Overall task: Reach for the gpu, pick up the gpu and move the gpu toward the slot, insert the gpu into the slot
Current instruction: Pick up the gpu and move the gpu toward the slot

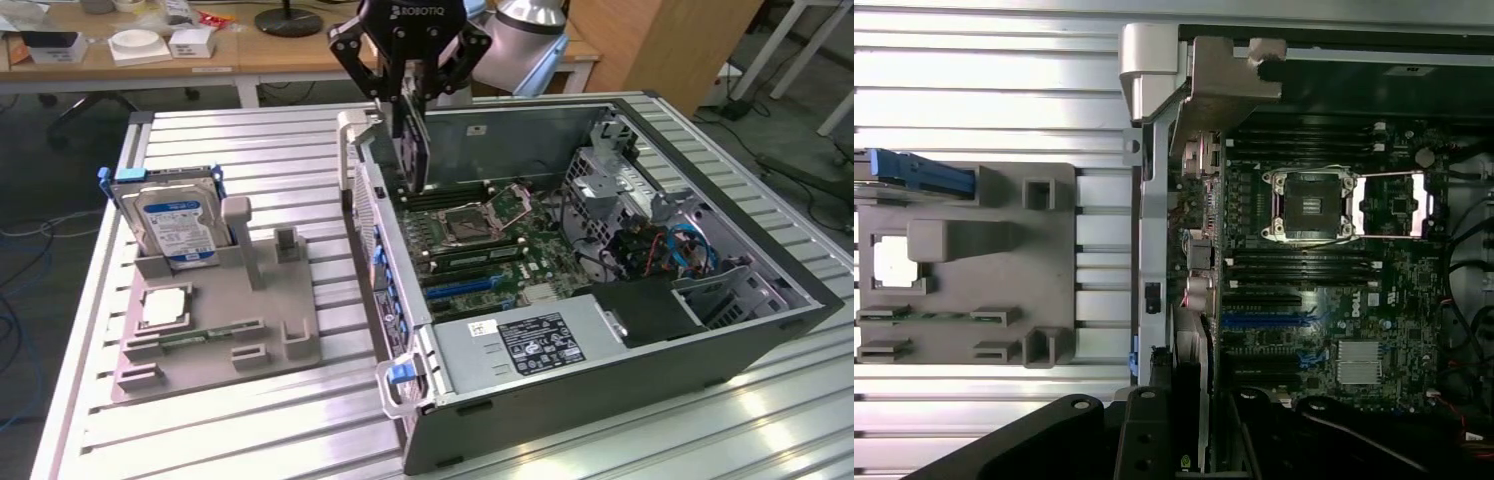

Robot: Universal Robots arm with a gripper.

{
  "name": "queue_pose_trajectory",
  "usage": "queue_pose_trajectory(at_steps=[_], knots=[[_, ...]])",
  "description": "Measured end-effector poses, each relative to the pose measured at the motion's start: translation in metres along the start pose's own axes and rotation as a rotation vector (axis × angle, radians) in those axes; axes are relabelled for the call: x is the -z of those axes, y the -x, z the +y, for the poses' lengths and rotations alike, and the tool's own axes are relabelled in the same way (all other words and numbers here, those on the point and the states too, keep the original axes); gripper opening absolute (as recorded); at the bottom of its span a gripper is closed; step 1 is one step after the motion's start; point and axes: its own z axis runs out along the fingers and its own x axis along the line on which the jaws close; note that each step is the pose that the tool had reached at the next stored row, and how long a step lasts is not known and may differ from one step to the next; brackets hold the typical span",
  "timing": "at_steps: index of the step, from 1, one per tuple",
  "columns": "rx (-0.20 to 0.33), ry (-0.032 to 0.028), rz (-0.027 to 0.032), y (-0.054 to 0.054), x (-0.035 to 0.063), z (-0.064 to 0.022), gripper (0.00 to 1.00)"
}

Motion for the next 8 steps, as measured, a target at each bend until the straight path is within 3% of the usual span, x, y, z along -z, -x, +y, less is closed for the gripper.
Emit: queue_pose_trajectory(at_steps=[8], knots=[[0.0, 0.0, 0.0, 0.0029, 0.0, 0.0, 0.27]])
